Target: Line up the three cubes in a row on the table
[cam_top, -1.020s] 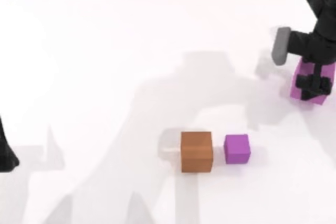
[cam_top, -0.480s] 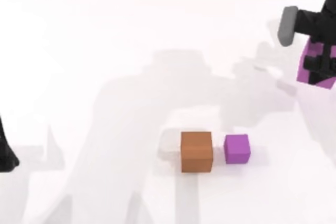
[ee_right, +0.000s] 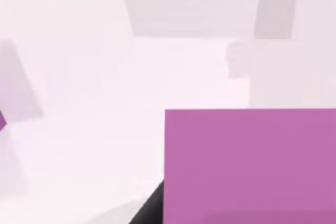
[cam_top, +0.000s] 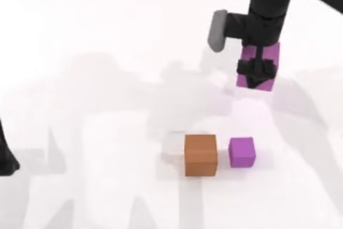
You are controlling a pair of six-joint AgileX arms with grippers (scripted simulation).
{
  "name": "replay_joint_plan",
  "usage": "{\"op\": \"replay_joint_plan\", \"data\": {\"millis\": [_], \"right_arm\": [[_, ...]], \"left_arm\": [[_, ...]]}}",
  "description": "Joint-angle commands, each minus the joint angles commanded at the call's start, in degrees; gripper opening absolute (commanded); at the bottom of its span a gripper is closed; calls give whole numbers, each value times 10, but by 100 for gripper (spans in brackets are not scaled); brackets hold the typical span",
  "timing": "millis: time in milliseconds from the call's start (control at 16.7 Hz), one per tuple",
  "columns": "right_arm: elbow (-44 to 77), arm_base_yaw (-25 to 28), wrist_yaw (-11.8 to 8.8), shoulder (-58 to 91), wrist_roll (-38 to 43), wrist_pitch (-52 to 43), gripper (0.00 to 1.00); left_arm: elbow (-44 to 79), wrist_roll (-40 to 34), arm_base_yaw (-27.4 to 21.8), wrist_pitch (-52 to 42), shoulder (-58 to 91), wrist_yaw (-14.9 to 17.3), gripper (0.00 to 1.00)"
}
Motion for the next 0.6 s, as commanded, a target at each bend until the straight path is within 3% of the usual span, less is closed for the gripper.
{"op": "replay_joint_plan", "data": {"millis": [360, 600], "right_arm": [[250, 223, 3, 113, 127, -116, 0], [327, 300, 3, 152, 178, -158, 0]], "left_arm": [[0, 0, 0, 0, 0, 0, 100], [0, 0, 0, 0, 0, 0, 100]]}}
